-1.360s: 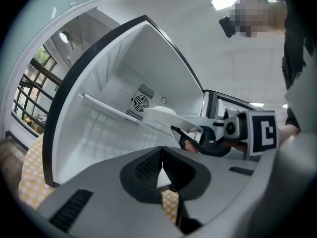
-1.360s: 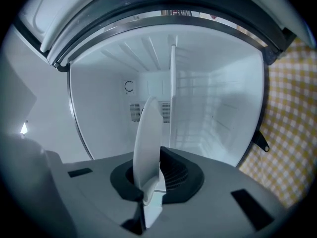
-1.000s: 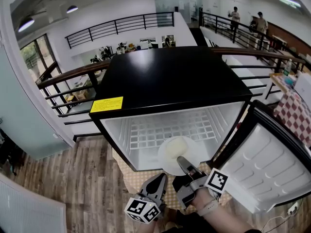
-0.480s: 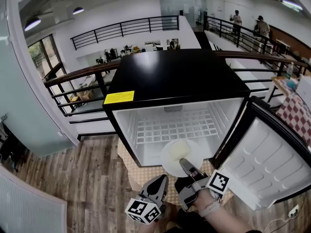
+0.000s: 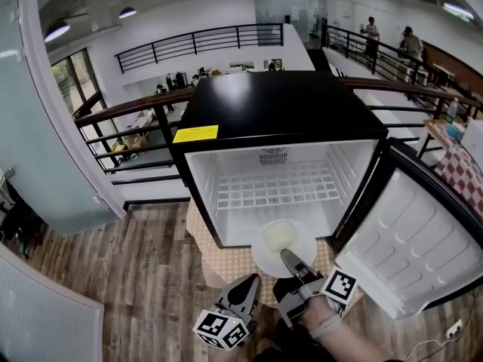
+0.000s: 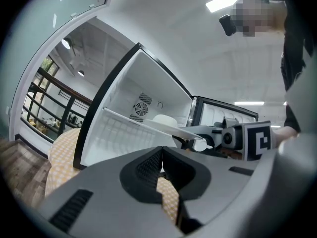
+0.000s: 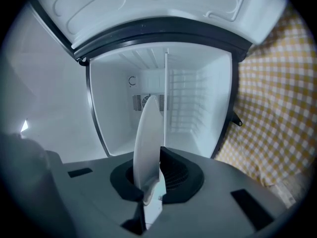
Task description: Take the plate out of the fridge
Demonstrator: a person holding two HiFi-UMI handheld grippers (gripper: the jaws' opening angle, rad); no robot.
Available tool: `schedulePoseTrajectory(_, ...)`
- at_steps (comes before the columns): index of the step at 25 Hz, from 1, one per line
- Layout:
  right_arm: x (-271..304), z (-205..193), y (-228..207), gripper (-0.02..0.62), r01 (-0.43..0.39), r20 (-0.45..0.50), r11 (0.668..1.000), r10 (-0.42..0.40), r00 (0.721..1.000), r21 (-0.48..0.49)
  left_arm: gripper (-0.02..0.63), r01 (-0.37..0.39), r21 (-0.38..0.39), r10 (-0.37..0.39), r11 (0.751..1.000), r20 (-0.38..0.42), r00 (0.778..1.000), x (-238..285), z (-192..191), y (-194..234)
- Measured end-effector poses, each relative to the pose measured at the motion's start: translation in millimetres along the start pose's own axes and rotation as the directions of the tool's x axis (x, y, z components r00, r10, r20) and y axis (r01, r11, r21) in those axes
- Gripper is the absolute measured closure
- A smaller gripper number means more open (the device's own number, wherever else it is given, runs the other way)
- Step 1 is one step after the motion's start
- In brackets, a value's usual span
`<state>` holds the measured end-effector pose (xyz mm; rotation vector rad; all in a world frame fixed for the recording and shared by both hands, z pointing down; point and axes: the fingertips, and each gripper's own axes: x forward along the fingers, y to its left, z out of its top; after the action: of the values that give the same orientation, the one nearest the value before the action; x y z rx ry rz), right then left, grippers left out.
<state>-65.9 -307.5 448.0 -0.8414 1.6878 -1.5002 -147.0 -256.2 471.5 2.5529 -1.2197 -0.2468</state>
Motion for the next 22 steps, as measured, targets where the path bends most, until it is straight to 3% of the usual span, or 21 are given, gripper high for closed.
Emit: schedulePoseTrajectory(22, -17.5, -5.7, -4.4, 0.554, 0.002, -0.026, 1.0, -0.001, 1.0, 0.024, 0.597, -0.023, 0.031, 0.022, 0.999, 0.034, 0.999, -8.3, 9.6, -13.0)
